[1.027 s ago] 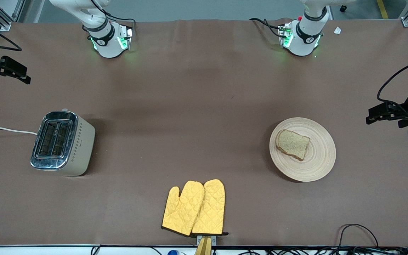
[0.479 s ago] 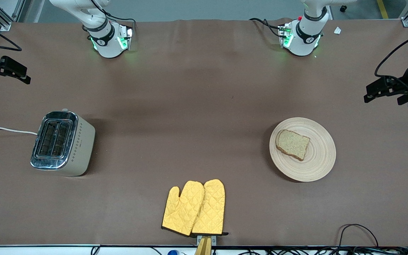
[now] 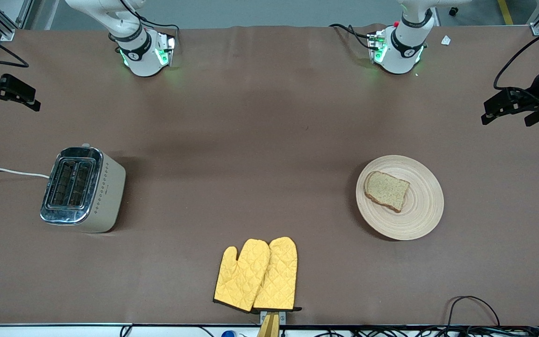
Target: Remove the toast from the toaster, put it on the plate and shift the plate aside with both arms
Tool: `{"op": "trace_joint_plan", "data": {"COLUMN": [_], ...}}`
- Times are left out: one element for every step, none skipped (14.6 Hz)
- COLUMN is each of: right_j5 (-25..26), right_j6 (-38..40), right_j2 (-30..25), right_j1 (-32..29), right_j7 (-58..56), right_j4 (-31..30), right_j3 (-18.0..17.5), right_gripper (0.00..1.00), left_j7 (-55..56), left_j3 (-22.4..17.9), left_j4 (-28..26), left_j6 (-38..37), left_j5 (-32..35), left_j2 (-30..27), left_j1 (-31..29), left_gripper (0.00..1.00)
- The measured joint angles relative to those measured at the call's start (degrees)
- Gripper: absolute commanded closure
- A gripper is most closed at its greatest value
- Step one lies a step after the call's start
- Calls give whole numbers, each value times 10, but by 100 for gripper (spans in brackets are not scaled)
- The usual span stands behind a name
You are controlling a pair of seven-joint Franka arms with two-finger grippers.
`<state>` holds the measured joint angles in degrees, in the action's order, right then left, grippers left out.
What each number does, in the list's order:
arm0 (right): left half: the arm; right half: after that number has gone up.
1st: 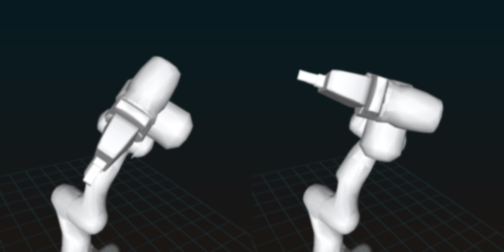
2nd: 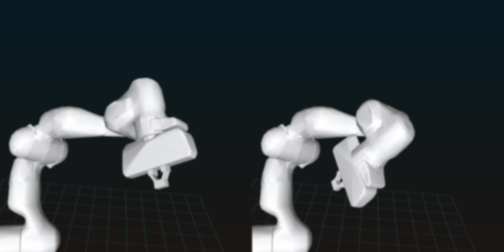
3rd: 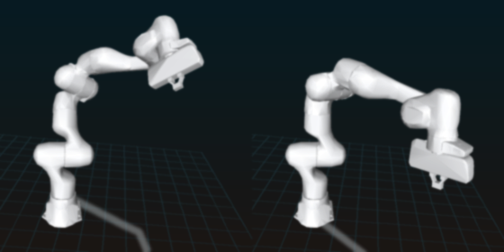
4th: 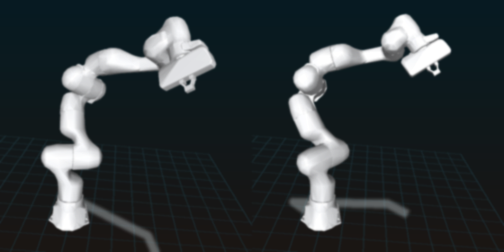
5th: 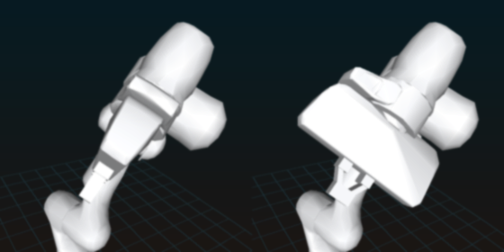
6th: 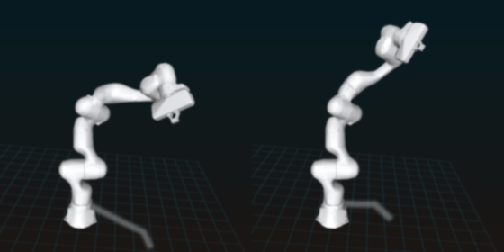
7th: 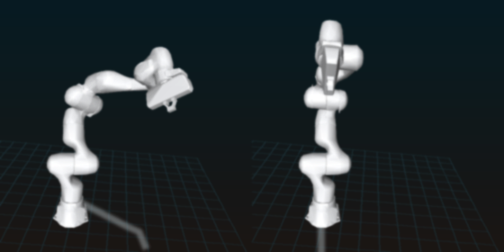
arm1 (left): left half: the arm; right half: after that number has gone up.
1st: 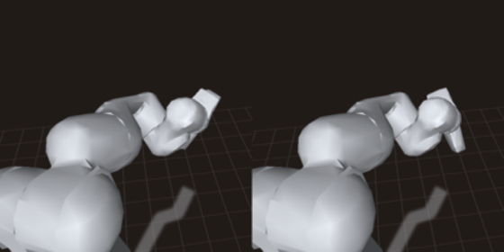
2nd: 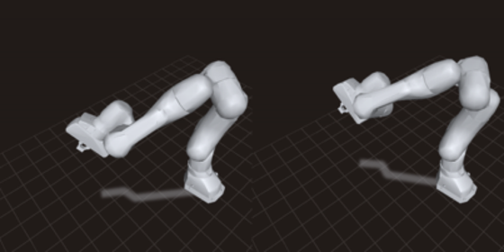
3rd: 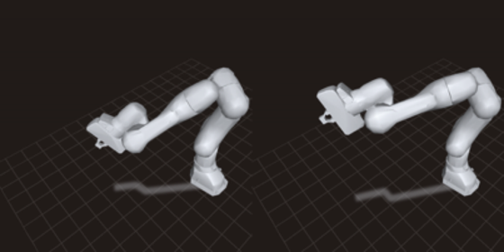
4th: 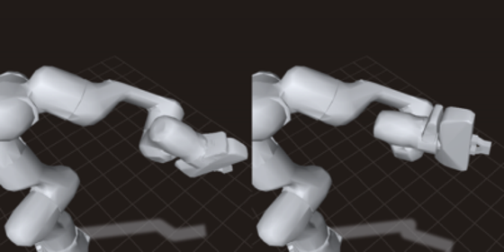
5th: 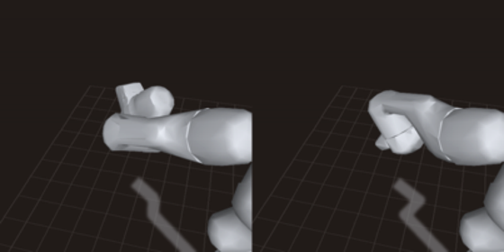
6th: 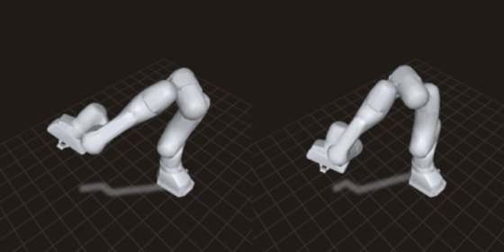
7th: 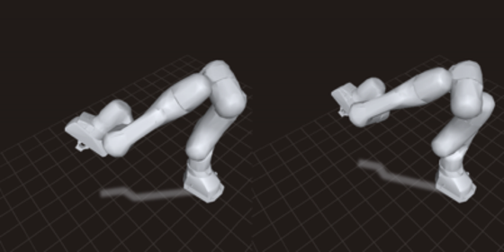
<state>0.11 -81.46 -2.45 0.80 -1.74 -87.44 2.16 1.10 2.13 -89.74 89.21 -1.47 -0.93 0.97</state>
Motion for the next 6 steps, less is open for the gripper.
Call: {"op": "trace_joint_plan", "data": {"right_j5": [0, 0, 0, 0, 0, 0], "right_j6": [0, 0, 0, 0, 0, 0], "right_j2": [0, 0, 0, 0, 0, 0], "right_j1": [0, 0, 0, 0, 0, 0], "right_j7": [0, 0, 0, 0, 0, 0], "right_j4": [0, 0, 0, 0, 0, 0], "right_j3": [0, 0, 0, 0, 0, 0], "right_gripper": [0, 0, 0, 0, 0, 0], "left_j7": [17, 32, 37, 38, 37, 37], "left_j3": [0, 0, 0, 0, 0, 0], "left_j4": [-2, -3, -4, -4, -4, -4], "left_j6": [2, 6, 11, 17, 21, 23], "left_j5": [1, 6, 10, 12, 12, 13], "left_j2": [0, 0, 1, 3, 5, 6], "left_j1": [6, 11, 15, 16, 17, 17], "left_gripper": [0, 0, 0, 0, 0, 0]}}
